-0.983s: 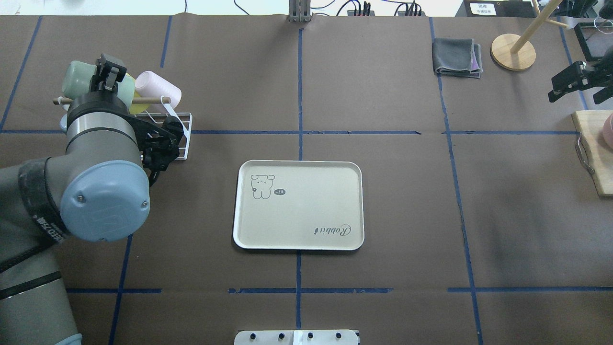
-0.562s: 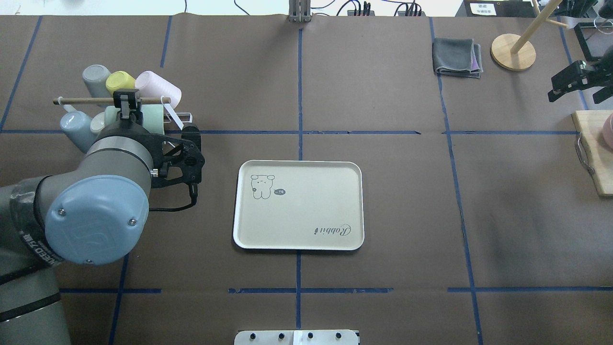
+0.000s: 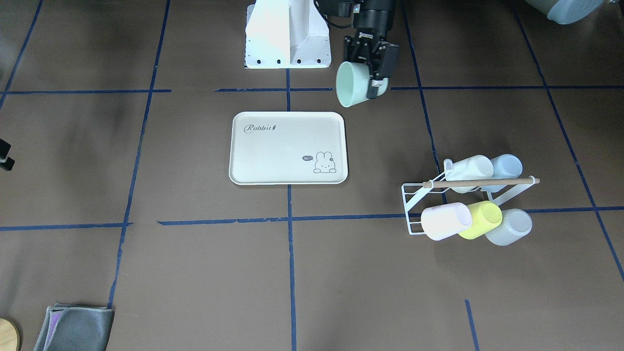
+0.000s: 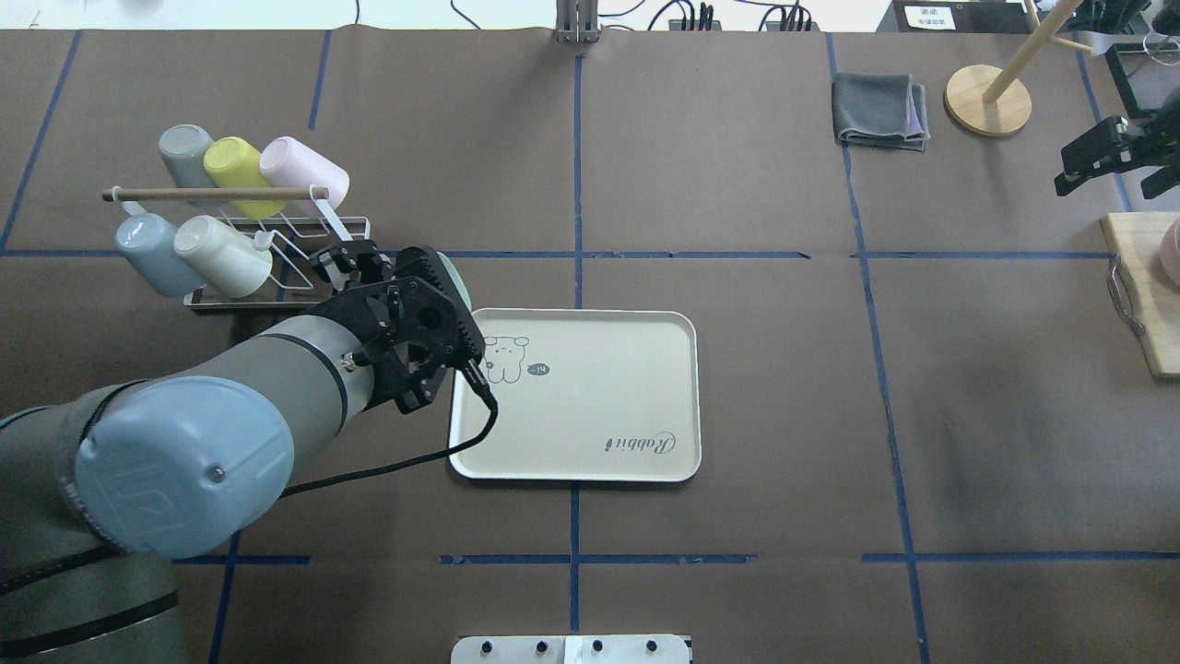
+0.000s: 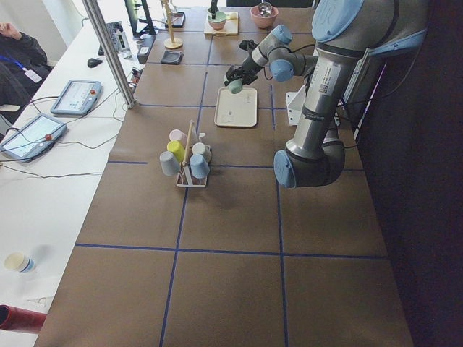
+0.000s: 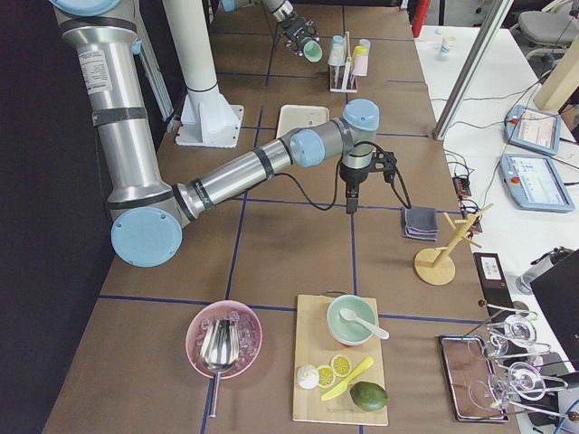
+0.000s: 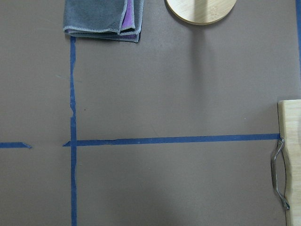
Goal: Pick up and place green cup on tray
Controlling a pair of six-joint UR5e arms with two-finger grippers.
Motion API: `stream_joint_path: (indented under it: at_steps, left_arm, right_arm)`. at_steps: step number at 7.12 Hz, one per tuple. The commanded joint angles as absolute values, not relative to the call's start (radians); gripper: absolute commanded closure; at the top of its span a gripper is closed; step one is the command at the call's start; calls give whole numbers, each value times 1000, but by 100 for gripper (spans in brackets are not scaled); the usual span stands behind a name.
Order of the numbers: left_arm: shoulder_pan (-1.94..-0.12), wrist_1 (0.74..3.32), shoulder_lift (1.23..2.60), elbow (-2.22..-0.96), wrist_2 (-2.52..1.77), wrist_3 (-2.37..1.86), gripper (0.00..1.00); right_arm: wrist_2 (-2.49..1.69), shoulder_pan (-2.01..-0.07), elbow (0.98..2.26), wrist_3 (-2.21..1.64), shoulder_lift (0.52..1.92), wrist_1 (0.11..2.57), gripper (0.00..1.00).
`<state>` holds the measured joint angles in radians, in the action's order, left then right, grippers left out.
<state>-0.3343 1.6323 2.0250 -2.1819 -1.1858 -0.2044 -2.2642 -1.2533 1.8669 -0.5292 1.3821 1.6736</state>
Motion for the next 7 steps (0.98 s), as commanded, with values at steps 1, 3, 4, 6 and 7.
stream_joint_path:
  at_steps: [1, 3, 4, 6, 7]
  left_arm:
    - [-315, 2133, 1956, -1975, -1190, -331, 70]
    - [-296, 2561, 1951, -1774, -1186, -341, 70]
    - [-287, 2691, 1959, -1703, -1186, -341, 70]
    - [-264, 2849, 1989, -1559, -1181, -464, 70]
    - [-259, 2915, 2021, -1496, -1181, -471, 70]
  right_arm:
    - [-2264, -1253, 1867, -529, 1382, 1674, 0]
    - [-2264, -1253, 1868, -529, 1382, 1674, 0]
    - [-2264, -1253, 1870, -531, 1382, 1674, 0]
    - [-2264, -1253, 1870, -531, 1382, 1674, 0]
    - [-2264, -1253, 1870, -531, 1382, 1674, 0]
